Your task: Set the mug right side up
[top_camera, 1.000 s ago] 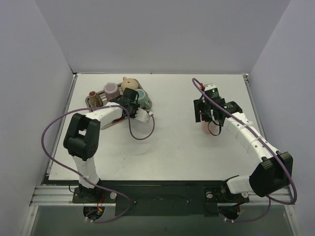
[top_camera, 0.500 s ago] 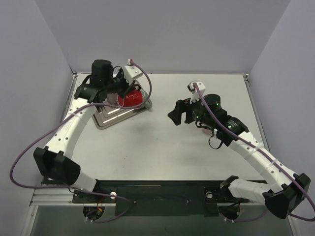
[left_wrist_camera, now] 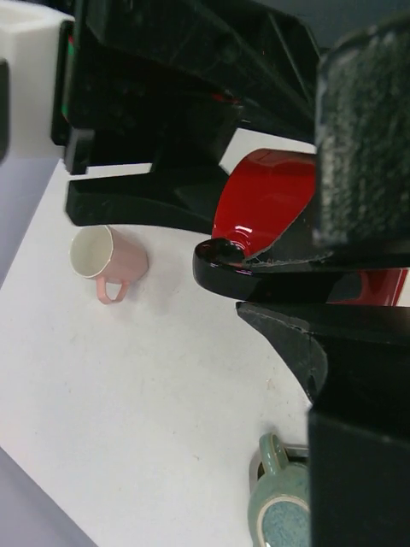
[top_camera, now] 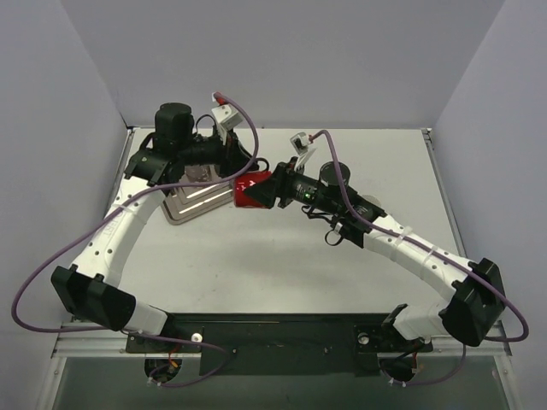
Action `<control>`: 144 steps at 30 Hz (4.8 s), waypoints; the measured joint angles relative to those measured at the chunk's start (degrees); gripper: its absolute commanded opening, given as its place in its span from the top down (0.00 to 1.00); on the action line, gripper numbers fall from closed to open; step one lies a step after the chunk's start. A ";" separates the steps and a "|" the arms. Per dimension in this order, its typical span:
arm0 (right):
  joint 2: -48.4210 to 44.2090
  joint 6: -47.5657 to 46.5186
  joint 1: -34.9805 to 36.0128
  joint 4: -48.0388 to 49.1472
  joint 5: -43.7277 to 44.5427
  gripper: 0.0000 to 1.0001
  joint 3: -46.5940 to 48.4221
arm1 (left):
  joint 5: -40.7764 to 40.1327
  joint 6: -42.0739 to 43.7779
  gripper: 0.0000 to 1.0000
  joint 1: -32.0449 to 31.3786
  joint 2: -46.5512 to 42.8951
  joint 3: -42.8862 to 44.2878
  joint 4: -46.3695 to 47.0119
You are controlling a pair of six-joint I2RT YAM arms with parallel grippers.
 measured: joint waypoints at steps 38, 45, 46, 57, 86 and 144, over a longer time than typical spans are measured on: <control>28.85 -17.92 -10.25 -48.83 30.42 0.45 11.02 | -38.88 41.13 0.11 -2.38 8.04 -15.26 9.51; 16.96 -18.14 -10.58 -48.87 30.32 0.32 8.96 | -38.80 57.64 0.11 -6.86 17.03 -11.19 3.82; 14.62 -18.25 -10.71 -48.87 30.32 0.32 8.79 | -38.88 60.08 0.11 -7.43 18.45 -10.25 2.80; -0.37 -18.40 -19.56 -49.75 30.95 0.32 -1.05 | -39.95 81.24 0.16 -8.96 35.10 2.25 -3.43; -11.47 -18.10 -18.21 -49.27 26.91 0.32 -3.61 | -44.26 60.04 1.00 -8.94 34.03 7.61 1.29; 25.79 -16.09 0.63 -38.27 17.00 1.00 19.56 | -31.56 4.79 0.10 7.78 14.32 5.62 2.69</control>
